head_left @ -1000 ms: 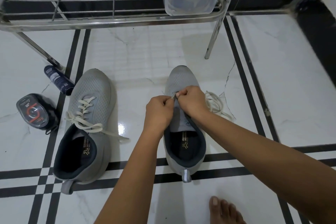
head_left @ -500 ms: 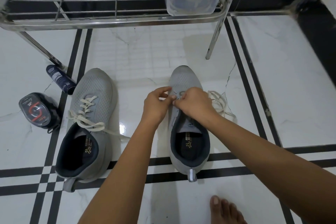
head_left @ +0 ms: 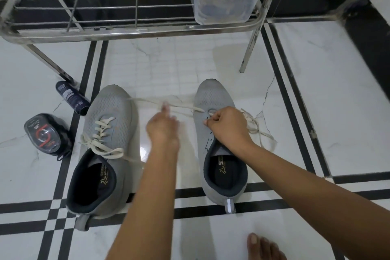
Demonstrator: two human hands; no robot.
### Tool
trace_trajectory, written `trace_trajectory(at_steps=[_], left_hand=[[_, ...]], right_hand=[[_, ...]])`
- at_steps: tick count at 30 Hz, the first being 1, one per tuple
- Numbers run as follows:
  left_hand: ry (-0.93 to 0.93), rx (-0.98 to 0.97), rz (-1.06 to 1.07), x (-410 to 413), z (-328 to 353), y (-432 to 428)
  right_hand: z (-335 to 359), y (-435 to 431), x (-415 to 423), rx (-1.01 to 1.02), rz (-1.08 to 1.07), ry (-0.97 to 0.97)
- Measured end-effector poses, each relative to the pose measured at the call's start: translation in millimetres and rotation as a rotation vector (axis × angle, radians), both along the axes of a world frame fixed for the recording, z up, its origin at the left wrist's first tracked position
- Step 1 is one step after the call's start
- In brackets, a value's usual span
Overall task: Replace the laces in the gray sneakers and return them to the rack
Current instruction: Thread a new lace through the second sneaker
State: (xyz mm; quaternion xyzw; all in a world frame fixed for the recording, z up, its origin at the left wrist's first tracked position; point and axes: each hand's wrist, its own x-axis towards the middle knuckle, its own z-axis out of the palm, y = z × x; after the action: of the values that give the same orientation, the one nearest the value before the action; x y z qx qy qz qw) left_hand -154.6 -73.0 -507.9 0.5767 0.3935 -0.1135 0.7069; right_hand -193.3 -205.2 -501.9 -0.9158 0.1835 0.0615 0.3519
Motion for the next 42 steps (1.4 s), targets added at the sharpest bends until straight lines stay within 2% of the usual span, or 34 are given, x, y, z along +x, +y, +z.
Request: trace_trajectory(at_steps=[1, 2, 5, 7, 12, 13, 14, 17, 18, 19, 21, 24, 26, 28, 29, 32, 33, 34, 36, 38, 40, 42], left_hand=[[-0.030, -0.097, 0.004, -12.2, -6.8, -17.4], [-0.094, -0.093, -0.116, -24.0, -8.4, -33.9], [-0.263, 0.187, -0.248, -33.0, -5.8, -52.1], [-0.320, 0.278, -0.366, -27.0, -9.6, -48.3], [-0.588, 0.667, -0.776, -16.5, -20.6, -29.8], [-0.590, 0.711, -0.755, -12.4, -20.2, -22.1], [-0.564, 0.736, -0.627, -5.0, -23.0, -10.4], [-0.325, 0.698, 0.003, 15.9, -22.8, 29.9], [-0.279, 0.731, 0.037, 13.3, -19.1, 35.4], [-0.267, 0.835, -0.056, 7.0, -12.9, 32.3], [-0.396, 1.065, -0.416, -4.5, -9.5, 14.6], [-0.544, 1.232, -0.998, -7.5, -9.7, -16.9], [-0.542, 1.300, -1.158, -2.9, -13.1, -26.7], [-0.547, 1.352, -1.084, -0.4, -12.2, -26.0], [-0.518, 1.364, -0.970, 0.6, -12.0, -19.4], [-0.258, 1.154, -0.332, 15.2, -1.3, 21.3], [-0.216, 1.107, -0.262, 17.1, 2.1, 30.1], [-0.224, 1.147, -0.321, 15.9, 3.8, 31.8], [-0.385, 1.251, -0.554, 8.7, 9.0, 21.5], [-0.524, 1.248, -0.713, 0.7, 8.8, 2.7], [-0.544, 1.091, -0.725, -8.4, 1.7, -14.5], [-0.413, 0.713, -0.592, -16.0, -4.6, -28.5]], right_hand=[[-0.6, 0.9, 0.1, -0.016, 0.008, -0.026], [-2.3, 0.8, 0.6, -0.029, 0.014, -0.049], [-6.5, -1.6, -0.3, -0.036, 0.011, -0.086], [-8.2, -3.6, -0.2, -0.045, 0.007, -0.065], [-10.9, -3.8, -2.0, -0.046, -0.005, -0.036], [-10.3, -4.0, -2.2, -0.029, -0.012, -0.032], [-9.1, -4.3, -2.2, -0.003, -0.028, -0.030], [-6.9, -8.1, -2.3, 0.063, -0.073, -0.029], [-6.7, -9.0, -2.5, 0.073, -0.080, -0.027], [-6.1, -8.9, -2.4, 0.082, -0.079, -0.029], [-6.6, -7.9, -2.1, 0.084, -0.069, -0.040], [-6.1, -5.5, -0.2, 0.058, -0.047, -0.040], [-6.2, -6.1, -1.4, 0.067, -0.045, -0.034], [-5.1, -7.2, -4.4, 0.094, -0.057, -0.028], [-4.4, -8.7, -5.6, 0.119, -0.072, -0.022], [-3.6, -10.8, -6.3, 0.172, -0.107, 0.002], [-3.5, -10.3, -5.7, 0.168, -0.103, 0.010], [-3.6, -9.3, -5.4, 0.165, -0.099, 0.017], [-3.6, -7.4, -4.3, 0.185, -0.103, 0.021], [-1.4, -7.2, -4.6, 0.235, -0.140, 0.008], [0.5, -11.8, -3.8, 0.293, -0.226, -0.021], [-0.3, -21.4, -2.8, 0.309, -0.322, -0.023]])
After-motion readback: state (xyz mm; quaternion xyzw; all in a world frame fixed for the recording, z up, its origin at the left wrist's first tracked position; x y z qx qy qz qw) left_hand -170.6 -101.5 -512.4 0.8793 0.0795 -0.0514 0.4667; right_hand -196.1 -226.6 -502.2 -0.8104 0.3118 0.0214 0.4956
